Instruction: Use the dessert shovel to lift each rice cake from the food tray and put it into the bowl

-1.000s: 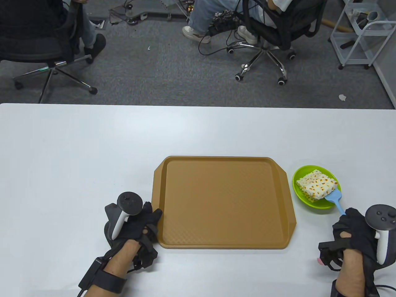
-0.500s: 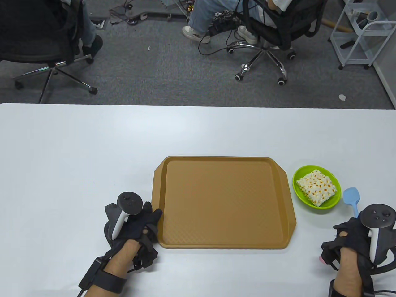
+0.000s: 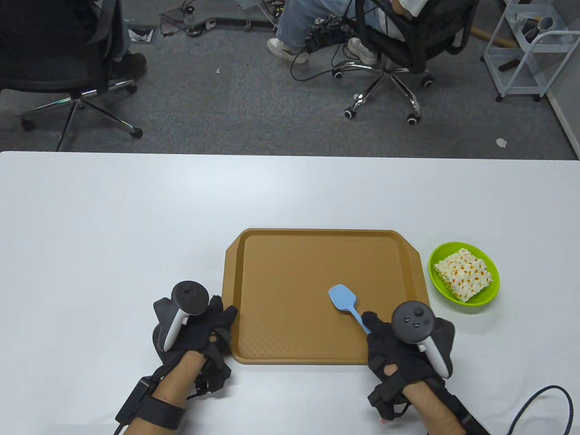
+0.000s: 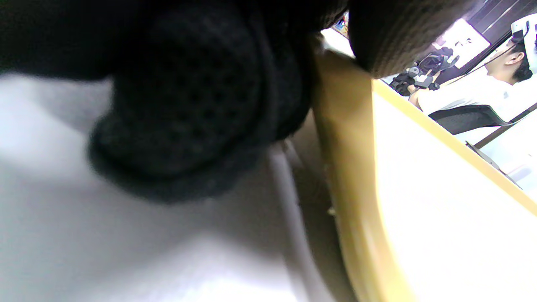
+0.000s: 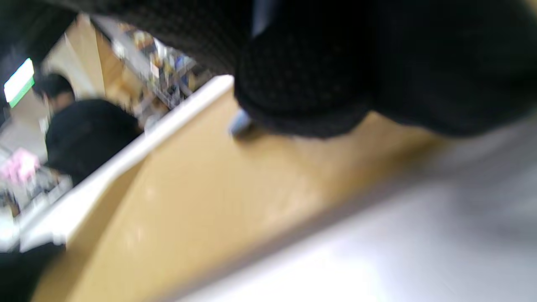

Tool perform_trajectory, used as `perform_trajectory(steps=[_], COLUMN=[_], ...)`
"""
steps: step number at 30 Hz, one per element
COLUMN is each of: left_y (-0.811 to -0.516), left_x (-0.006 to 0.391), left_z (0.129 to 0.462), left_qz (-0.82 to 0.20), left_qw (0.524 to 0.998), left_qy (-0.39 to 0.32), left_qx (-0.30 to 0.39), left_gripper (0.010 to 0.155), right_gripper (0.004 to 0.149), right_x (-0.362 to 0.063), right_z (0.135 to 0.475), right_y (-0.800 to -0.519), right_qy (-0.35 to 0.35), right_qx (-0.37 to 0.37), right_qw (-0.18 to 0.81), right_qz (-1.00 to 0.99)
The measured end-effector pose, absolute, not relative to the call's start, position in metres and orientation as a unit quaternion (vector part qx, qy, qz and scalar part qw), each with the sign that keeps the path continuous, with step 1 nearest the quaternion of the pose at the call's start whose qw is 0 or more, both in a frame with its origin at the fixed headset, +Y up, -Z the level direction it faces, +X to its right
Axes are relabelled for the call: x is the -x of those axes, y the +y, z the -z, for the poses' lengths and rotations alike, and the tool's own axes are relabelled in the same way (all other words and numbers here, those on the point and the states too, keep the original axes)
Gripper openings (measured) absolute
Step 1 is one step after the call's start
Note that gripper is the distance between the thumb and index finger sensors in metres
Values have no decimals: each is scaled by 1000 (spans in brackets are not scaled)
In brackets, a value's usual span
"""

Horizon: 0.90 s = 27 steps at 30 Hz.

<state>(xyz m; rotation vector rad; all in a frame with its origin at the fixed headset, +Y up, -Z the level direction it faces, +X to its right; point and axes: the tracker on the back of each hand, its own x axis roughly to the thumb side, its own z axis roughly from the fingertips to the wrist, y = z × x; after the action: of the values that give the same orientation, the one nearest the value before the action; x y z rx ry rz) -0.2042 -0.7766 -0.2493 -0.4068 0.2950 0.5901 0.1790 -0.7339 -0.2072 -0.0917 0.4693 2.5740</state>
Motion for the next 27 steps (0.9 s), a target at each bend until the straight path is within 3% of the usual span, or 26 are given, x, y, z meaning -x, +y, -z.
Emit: perform_trajectory(steps=[7, 12, 17, 20, 24, 27], left_y=[-777, -777, -777, -768, -744, -734], left_x=[204, 204, 204, 211, 224, 226], left_z=[249, 250, 249, 247, 238, 236], left_qz=[-287, -286, -286, -285, -257, -239], left_qw=[926, 927, 926, 921, 945, 959], left_qy=[144, 143, 144, 150, 166, 135], left_qx=[198, 198, 199, 218, 112, 67], left_gripper=[63, 64, 64, 70, 75, 80], right_gripper=[65, 64, 65, 69, 74, 76], right_x=[-148, -143, -150, -171, -204, -217], right_z=[195, 196, 198, 204, 213, 220], right_y=[-745, -756, -751, -737, -718, -716], right_qy=[180, 243, 250, 189, 56, -15], right_qx=[-3, -18, -16, 20, 70, 77], right_qw=[191, 189, 186, 232, 255, 221], right_qz=[-965, -951, -950, -954, -963, -972])
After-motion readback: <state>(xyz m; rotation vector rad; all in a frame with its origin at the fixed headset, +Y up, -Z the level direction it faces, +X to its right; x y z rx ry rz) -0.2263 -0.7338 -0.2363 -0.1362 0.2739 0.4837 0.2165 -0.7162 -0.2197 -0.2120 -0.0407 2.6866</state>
